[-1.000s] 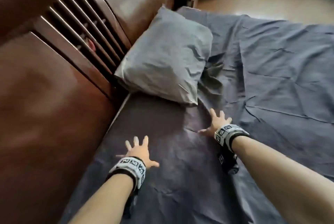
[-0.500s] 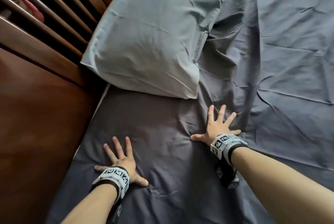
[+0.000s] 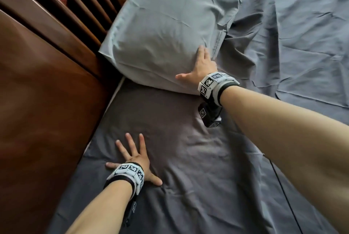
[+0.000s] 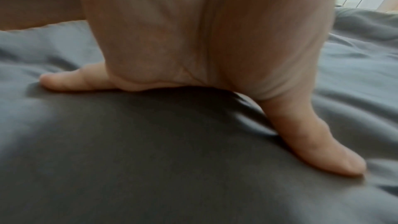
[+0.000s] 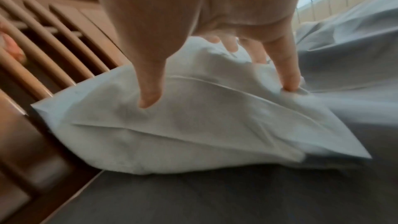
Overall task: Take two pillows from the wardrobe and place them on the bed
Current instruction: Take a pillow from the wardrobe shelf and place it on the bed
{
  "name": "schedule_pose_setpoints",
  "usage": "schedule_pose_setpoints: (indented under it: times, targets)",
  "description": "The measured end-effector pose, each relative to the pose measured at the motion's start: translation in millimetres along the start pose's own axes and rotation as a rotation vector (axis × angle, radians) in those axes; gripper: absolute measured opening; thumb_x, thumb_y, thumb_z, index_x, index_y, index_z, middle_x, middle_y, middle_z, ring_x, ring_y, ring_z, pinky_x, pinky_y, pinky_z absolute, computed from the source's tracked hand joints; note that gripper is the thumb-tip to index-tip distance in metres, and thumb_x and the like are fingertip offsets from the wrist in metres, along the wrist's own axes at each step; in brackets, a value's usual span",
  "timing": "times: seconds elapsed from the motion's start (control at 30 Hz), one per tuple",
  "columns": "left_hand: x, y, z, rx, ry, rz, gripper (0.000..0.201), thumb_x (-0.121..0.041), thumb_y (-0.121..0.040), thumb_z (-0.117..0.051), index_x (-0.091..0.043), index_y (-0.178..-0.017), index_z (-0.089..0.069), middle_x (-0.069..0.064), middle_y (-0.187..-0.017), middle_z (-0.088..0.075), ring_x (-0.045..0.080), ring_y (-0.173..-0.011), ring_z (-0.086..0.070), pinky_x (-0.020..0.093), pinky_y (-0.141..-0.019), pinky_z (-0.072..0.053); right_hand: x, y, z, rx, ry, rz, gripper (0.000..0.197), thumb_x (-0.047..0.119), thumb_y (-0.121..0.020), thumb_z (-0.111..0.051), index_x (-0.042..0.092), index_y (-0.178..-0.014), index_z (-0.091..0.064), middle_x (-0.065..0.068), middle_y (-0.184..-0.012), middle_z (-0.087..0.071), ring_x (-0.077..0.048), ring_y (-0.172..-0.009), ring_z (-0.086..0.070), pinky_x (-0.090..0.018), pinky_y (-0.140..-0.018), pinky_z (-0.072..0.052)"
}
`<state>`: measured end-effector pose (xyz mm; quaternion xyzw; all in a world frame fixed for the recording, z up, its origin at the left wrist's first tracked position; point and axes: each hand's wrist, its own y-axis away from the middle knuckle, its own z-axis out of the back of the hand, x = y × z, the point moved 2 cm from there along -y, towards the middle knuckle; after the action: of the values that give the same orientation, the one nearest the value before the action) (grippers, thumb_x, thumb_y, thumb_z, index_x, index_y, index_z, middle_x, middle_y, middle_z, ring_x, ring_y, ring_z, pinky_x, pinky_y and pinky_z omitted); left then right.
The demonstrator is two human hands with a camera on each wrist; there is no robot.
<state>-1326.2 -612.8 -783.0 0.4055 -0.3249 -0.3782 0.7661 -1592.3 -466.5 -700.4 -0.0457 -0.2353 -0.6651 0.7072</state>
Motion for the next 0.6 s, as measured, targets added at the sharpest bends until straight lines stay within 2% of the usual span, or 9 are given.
schedule_pose_setpoints:
  times: [0.07,0.13,0.2,0.27,0.33,0.47,0.53,0.6]
  targets:
    - [1.2,-1.2,-0.8,-0.003,0.007,-0.002,0.172,-0.071,-0.035,-0.085,-0.024,-0.117,0.058,0.016,-0.129,0.066,0.051,-0.126,0.050,0.089,-0.093,-0.011,13.1,-9.6,-0.3,0.050,0.103,-0.075,0.101,0.057,-0.068,-0.072,0.008,-0.145,-0.028,-0.011,-0.151,-0.030,-0.036,-0.139,-0.035,-0.048,-0.113,-0.033]
    - [2.8,-2.4,-1.7,-0.011,0.010,-0.028,0.171,-0.070,-0.036,-0.085,-0.025,-0.121,0.057,0.016,-0.130,0.066,0.051,-0.126,0.050,0.089,-0.093,-0.011,24.6,-18.2,3.1,0.072,0.019,-0.130,0.058,0.030,-0.082,-0.064,0.004,-0.131,-0.050,-0.016,-0.141,-0.043,-0.039,-0.130,-0.046,-0.047,-0.108,-0.039]
    - [2.9,-4.0,-2.3,-0.009,0.012,-0.050,0.171,-0.069,-0.037,-0.085,-0.026,-0.124,0.055,0.015,-0.131,0.065,0.051,-0.127,0.050,0.089,-0.093,-0.011,33.2,-19.7,12.1,-0.004,-0.107,-0.092,0.040,0.014,-0.077,-0.056,0.000,-0.113,-0.063,-0.021,-0.128,-0.056,-0.040,-0.118,-0.057,-0.047,-0.103,-0.045]
    - [2.7,-5.5,-3.0,-0.010,0.017,-0.059,0.172,-0.070,-0.035,-0.085,-0.027,-0.125,0.054,0.014,-0.132,0.064,0.050,-0.128,0.049,0.089,-0.093,-0.011,34.9,-15.0,21.6,-0.096,-0.156,-0.013,0.031,0.010,-0.075,-0.052,-0.002,-0.099,-0.067,-0.025,-0.117,-0.061,-0.039,-0.108,-0.061,-0.043,-0.096,-0.049]
    - [6.4,-5.7,-2.6,-0.022,0.006,-0.063,0.173,-0.070,-0.034,-0.086,-0.027,-0.126,0.054,0.014,-0.133,0.064,0.050,-0.128,0.048,0.089,-0.092,-0.011,24.9,-8.1,19.3,-0.133,-0.122,0.018,0.028,0.008,-0.078,-0.052,-0.004,-0.098,-0.066,-0.026,-0.117,-0.060,-0.039,-0.110,-0.059,-0.040,-0.095,-0.048]
    - [4.4,-10.3,-6.9,-0.068,0.030,-0.077,0.174,-0.067,-0.034,-0.087,-0.027,-0.128,0.053,0.014,-0.131,0.065,0.049,-0.128,0.050,0.089,-0.091,-0.010,-13.0,8.8,-21.5,0.090,0.075,-0.014,0.041,0.013,-0.085,-0.052,0.002,-0.125,-0.056,-0.019,-0.133,-0.050,-0.039,-0.123,-0.052,-0.046,-0.107,-0.039]
    - [6.3,-13.3,-8.5,-0.083,0.034,-0.077,0.173,-0.067,-0.034,-0.088,-0.027,-0.127,0.053,0.013,-0.130,0.066,0.048,-0.127,0.051,0.089,-0.092,-0.009,-15.4,13.8,-36.0,0.119,0.015,-0.008,0.043,0.021,-0.087,-0.056,0.001,-0.124,-0.052,-0.018,-0.137,-0.044,-0.038,-0.125,-0.049,-0.045,-0.107,-0.038]
    - [6.5,-12.2,-9.0,-0.089,0.032,-0.070,0.173,-0.067,-0.033,-0.088,-0.027,-0.124,0.054,0.013,-0.131,0.065,0.048,-0.127,0.050,0.090,-0.091,-0.009,-17.2,23.5,-42.3,0.086,-0.029,0.018,0.050,0.029,-0.084,-0.064,-0.001,-0.121,-0.048,-0.019,-0.135,-0.043,-0.039,-0.124,-0.048,-0.045,-0.107,-0.038]
